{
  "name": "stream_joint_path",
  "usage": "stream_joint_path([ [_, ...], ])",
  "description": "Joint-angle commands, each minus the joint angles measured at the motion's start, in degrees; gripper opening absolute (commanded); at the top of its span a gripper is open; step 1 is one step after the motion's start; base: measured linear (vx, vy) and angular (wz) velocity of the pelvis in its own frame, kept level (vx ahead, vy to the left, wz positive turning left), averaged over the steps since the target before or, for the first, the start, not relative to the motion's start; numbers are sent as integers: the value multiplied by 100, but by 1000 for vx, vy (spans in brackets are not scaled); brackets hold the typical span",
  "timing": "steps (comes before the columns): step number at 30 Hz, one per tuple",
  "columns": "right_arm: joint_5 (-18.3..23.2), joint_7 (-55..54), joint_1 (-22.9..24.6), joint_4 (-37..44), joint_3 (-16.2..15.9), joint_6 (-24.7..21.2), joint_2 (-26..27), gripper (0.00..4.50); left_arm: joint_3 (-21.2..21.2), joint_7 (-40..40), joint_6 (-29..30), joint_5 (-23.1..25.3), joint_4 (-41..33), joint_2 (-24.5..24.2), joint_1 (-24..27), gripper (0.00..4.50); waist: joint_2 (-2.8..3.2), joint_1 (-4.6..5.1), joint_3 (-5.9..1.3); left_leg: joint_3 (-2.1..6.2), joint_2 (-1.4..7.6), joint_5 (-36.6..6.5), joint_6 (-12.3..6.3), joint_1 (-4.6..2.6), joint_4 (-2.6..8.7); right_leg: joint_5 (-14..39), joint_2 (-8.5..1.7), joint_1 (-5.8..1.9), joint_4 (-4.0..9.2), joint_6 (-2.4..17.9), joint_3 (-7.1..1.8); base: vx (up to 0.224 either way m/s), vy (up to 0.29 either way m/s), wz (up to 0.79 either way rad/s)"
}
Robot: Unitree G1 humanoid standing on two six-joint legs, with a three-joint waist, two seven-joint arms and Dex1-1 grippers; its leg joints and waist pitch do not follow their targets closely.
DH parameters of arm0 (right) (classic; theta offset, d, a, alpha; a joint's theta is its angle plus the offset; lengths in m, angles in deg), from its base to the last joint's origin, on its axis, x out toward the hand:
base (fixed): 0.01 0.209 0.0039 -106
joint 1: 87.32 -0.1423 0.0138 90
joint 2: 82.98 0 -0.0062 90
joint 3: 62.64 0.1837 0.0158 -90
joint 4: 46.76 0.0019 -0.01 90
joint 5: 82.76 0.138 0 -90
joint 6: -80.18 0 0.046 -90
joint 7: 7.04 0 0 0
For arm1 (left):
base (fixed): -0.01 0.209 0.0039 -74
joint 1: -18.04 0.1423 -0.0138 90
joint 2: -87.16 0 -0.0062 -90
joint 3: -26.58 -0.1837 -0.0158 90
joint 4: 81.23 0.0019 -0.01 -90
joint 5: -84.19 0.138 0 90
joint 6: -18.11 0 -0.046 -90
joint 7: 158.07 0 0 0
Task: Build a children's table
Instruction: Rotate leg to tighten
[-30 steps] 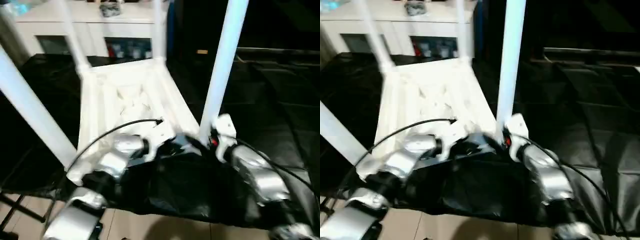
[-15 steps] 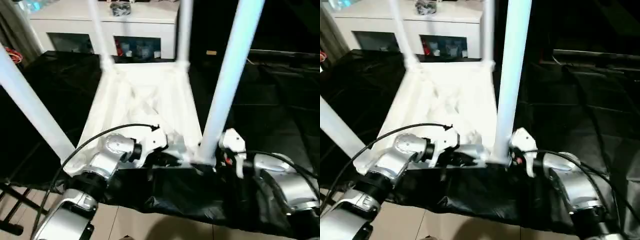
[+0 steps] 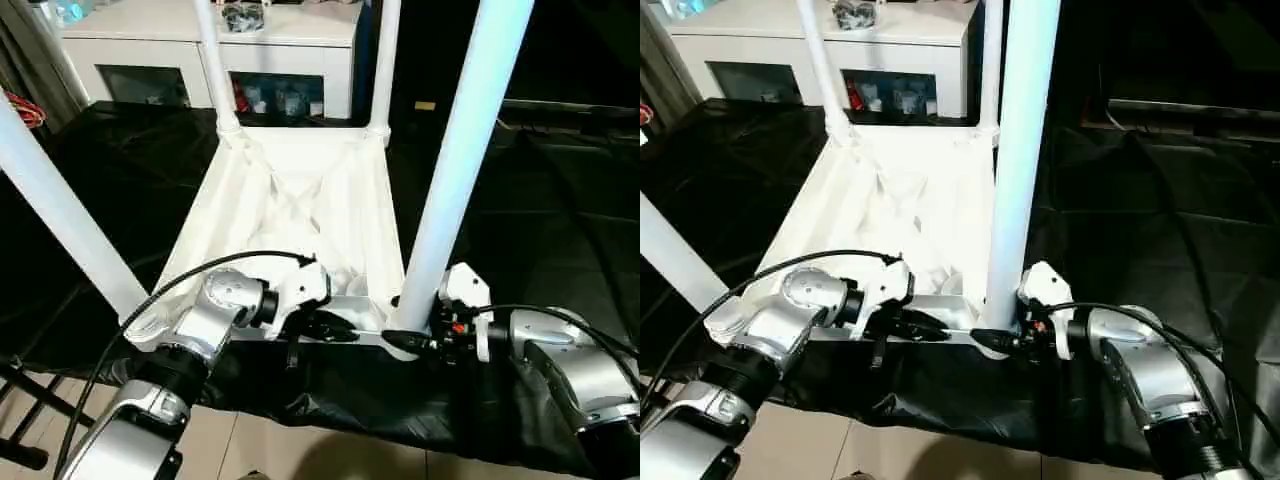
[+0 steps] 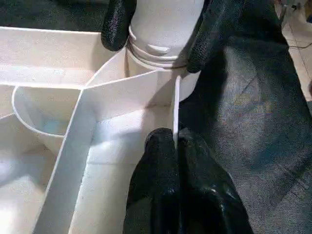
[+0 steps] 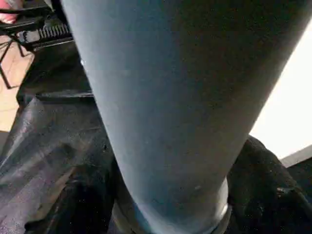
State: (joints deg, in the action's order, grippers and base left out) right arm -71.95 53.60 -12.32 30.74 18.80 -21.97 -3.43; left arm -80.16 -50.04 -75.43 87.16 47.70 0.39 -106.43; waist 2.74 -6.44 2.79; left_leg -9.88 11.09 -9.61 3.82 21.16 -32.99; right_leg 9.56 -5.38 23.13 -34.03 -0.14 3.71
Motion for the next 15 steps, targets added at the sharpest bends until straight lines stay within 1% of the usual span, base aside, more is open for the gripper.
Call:
stream_joint_path([
  [1, -14, -148, 53, 9, -263, 112, 294, 265, 127, 588, -85, -75, -67, 285, -149, 0, -139, 26, -348, 19, 164, -1508, -328, -18, 378, 2002, -285, -276, 471, 1062, -191, 0, 0, 0],
  [2, -211, -644, -44, -224, -209, 158, 468, 265, 170, 816, -67, -45, -27, 370, -196, 0, -135, 51, -346, 21, 160, -1566, -267, -34, 383, 2131, -286, -250, 484, 1021, -191, 0, 0, 0],
  [3, -389, -1145, -143, -453, -147, 170, 644, 265, 199, 996, -32, -26, -10, 454, -231, 0, -151, 70, -335, 31, 161, -1604, -237, -21, 396, 2198, -288, -260, 491, 989, -187, 0, 0, 0],
  [4, -389, -1145, -143, -453, -147, 170, 644, 264, 199, 996, -32, -26, -10, 454, -231, 0, -150, 110, -334, 39, 141, -1655, -171, -8, 406, 2301, -276, -271, 493, 925, -175, 0, 0, 0],
  [5, -492, -1578, -227, -632, -73, 132, 820, 264, 202, 1172, 4, 21, -1, 535, -263, 0, -155, 135, -329, 42, 139, -1716, -159, -16, 411, 2369, -279, -265, 507, 900, -176, 0, 0, 0],
  [6, -596, -2132, -337, -836, 31, 64, 1056, 264, 197, 1406, 65, 86, 8, 652, -306, 0, -153, 200, -314, 43, 132, -1781, -120, -10, 418, 2497, -268, -244, 512, 860, -176, 0, 0, 0],
  [7, -615, -2459, -408, -942, 103, -11, 1225, 264, 186, 1575, 126, 133, 18, 748, -337, 0, -149, 245, -318, 63, 112, -1854, -63, -8, 417, 2746, -284, -260, 543, 771, -156, 0, 0, 0],
  [8, -621, -2834, -503, -1054, 194, -102, 1446, 264, 183, 1785, 206, 175, 50, 868, -382, 0, -96, 260, -332, 73, 115, -1827, -62, -15, 417, 2699, -290, -264, 544, 754, -162, 0, 0, 0],
  [9, -621, -2834, -503, -1054, 194, -102, 1446, 264, 183, 1785, 206, 175, 50, 868, -382, 0, -117, 278, -329, 58, 120, -1843, -74, -26, 412, 2631, -279, -240, 563, 769, -175, 0, 0, 0],
  [10, -668, -3433, -687, -1254, 317, -220, 1795, 264, 178, 2187, 313, 260, 123, 1058, -458, 0, -131, 308, -329, 59, 108, -1829, -83, -19, 407, 2537, -265, -240, 542, 810, -177, 0, 0, 0],
  [11, -668, -3433, -687, -1254, 317, -220, 1795, 264, 178, 2187, 313, 260, 123, 1058, -458, 0, -125, 316, -336, 53, 105, -1812, -90, -25, 409, 2497, -261, -233, 544, 830, -179, 0, 0, 0],
  [12, -683, -3573, -763, -1333, 328, -213, 1925, 264, 190, 2325, 356, 264, 148, 1140, -485, 0, -123, 321, -343, 53, 101, -1780, -91, -25, 402, 2455, -265, -238, 542, 841, -177, 0, 0, 0],
  [13, -692, -3624, -808, -1389, 326, -188, 1989, 264, 199, 2398, 372, 263, 173, 1188, -502, 0, -45, 305, -360, 62, 102, -1681, -105, -13, 397, 2204, -271, -261, 511, 908, -182, 0, 0, 0],
  [14, -774, -3673, -866, -1461, 258, -64, 2057, 264, 192, 2459, 400, 276, 179, 1247, -516, 0, -73, 315, -362, 48, 108, -1644, -144, -11, 389, 1933, -252, -260, 505, 975, -185, 0, 0, 0],
  [15, -824, -3696, -909, -1512, 209, 35, 2102, 264, 177, 2452, 426, 276, 161, 1283, -517, 0, -86, 314, -373, 37, 101, -1567, -186, 1, 378, 1724, -253, -276, 482, 1047, -186, 0, 0, 0],
])
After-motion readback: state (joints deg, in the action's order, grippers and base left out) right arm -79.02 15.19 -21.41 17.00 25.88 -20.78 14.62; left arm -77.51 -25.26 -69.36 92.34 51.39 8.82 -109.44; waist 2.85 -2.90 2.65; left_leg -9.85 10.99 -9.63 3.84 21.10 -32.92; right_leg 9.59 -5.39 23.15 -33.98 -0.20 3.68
